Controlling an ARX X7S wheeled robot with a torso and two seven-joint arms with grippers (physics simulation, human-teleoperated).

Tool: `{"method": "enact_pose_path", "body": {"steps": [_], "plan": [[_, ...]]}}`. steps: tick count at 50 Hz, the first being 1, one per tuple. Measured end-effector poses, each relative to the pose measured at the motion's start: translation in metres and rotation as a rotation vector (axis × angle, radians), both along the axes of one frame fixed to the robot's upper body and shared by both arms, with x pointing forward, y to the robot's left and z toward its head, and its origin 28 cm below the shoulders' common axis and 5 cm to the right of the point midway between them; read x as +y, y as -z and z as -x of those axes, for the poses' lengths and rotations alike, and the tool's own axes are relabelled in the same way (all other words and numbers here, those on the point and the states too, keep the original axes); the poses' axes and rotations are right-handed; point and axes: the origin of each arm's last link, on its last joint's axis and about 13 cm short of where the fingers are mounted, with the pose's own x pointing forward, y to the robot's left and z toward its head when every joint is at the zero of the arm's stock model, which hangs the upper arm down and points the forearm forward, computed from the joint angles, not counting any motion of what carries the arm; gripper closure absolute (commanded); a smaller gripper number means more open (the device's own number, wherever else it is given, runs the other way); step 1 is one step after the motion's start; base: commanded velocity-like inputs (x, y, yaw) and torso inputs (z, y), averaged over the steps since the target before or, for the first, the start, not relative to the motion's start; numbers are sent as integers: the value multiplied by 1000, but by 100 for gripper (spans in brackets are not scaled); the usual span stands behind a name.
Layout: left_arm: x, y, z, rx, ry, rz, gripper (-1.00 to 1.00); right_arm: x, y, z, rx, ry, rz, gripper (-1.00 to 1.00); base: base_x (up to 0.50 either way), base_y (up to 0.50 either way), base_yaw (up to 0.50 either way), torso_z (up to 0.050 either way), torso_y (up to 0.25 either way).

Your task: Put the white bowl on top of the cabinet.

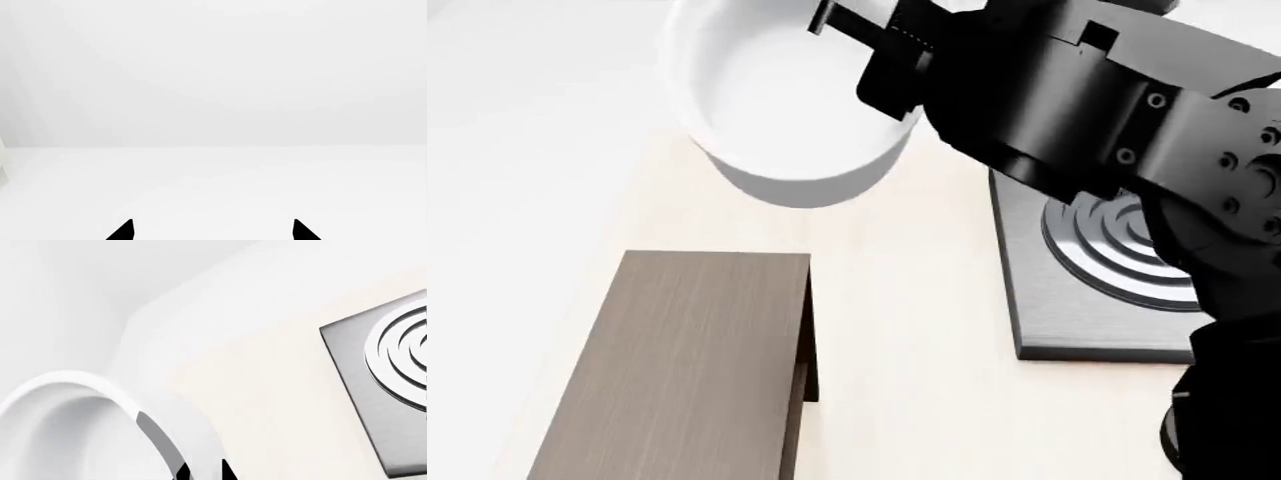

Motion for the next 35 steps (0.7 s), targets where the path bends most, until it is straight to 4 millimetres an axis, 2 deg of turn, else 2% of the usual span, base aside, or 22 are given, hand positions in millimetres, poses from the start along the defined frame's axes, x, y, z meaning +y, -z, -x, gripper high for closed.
{"method": "enact_pose_path", "body": {"steps": [19, 35], "plan": [[0, 0, 0, 0, -1, 1, -100, 30, 22, 2, 58, -108, -75, 100, 0, 0, 0, 0, 1], [0, 1, 0, 0, 0, 3, -100, 46, 31, 21, 98, -154, -95, 100, 0, 0, 0, 1, 1]]}}
